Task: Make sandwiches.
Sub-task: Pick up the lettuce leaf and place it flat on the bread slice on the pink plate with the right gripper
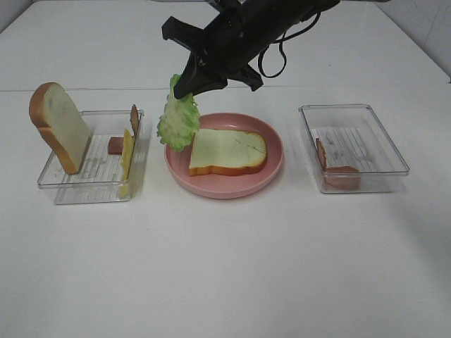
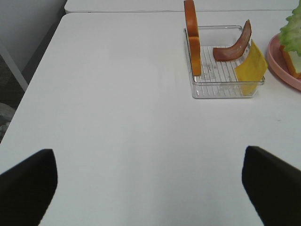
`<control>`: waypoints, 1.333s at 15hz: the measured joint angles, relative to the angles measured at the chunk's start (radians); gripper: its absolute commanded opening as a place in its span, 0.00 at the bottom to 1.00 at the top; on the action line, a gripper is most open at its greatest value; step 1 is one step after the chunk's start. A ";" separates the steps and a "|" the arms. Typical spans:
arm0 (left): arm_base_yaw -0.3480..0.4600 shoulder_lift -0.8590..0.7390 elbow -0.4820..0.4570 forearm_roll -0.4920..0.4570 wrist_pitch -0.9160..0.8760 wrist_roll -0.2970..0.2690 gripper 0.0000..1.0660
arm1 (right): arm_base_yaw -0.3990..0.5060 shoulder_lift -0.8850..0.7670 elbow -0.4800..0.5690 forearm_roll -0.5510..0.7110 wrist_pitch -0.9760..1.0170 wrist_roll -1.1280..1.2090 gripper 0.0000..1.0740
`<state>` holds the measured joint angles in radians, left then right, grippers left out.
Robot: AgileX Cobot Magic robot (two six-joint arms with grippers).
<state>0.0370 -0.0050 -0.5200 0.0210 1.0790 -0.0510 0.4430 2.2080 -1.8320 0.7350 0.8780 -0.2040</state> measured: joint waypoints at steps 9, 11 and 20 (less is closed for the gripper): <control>0.000 0.000 0.000 0.001 0.000 0.003 0.96 | -0.062 0.075 0.002 -0.192 -0.056 0.060 0.00; 0.000 0.000 0.000 0.001 0.000 0.003 0.96 | -0.073 0.075 0.002 -0.260 -0.056 0.094 0.00; 0.000 0.000 0.000 0.001 0.000 0.004 0.96 | -0.073 0.075 0.002 -0.297 -0.029 0.108 0.86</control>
<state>0.0370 -0.0050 -0.5200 0.0220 1.0790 -0.0470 0.3700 2.2830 -1.8300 0.4380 0.8490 -0.0960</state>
